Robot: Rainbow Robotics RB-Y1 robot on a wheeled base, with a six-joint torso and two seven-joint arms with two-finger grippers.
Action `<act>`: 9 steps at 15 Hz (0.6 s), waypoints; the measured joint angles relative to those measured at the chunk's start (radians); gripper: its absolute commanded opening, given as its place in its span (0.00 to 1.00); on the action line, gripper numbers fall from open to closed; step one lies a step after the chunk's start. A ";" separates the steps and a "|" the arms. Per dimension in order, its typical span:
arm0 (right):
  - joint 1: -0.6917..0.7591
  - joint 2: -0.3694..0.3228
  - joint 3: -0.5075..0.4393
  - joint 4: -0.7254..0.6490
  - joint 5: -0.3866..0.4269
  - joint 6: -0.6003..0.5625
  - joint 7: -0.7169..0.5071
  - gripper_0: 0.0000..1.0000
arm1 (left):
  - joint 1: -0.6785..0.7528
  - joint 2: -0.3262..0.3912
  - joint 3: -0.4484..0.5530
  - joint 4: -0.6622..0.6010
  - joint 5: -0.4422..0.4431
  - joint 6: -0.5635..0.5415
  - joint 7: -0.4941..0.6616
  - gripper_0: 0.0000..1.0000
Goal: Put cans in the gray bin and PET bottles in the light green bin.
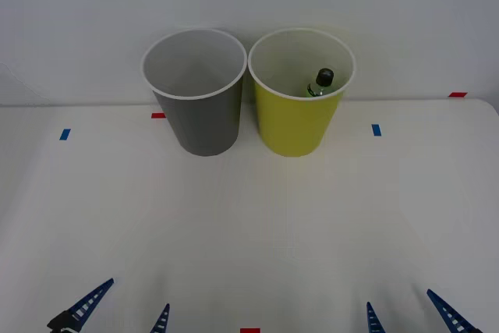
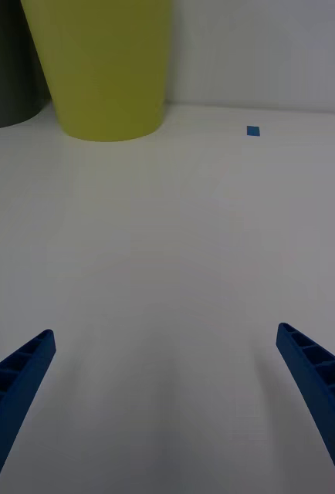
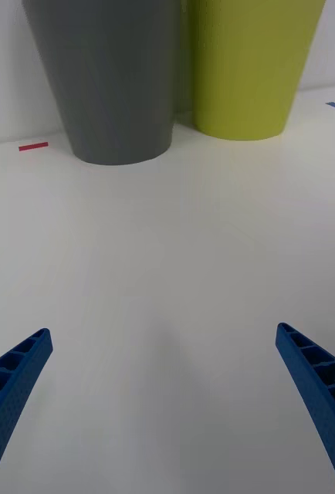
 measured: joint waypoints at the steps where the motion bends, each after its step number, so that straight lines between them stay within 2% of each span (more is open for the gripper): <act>1: 0.000 0.000 0.000 0.000 0.000 0.000 0.000 1.00 | 0.009 0.000 0.004 0.000 0.008 0.000 -0.001 1.00; 9: 0.000 0.000 0.000 0.000 0.000 0.000 0.000 1.00 | 0.057 0.000 0.020 0.002 0.041 0.000 -0.029 1.00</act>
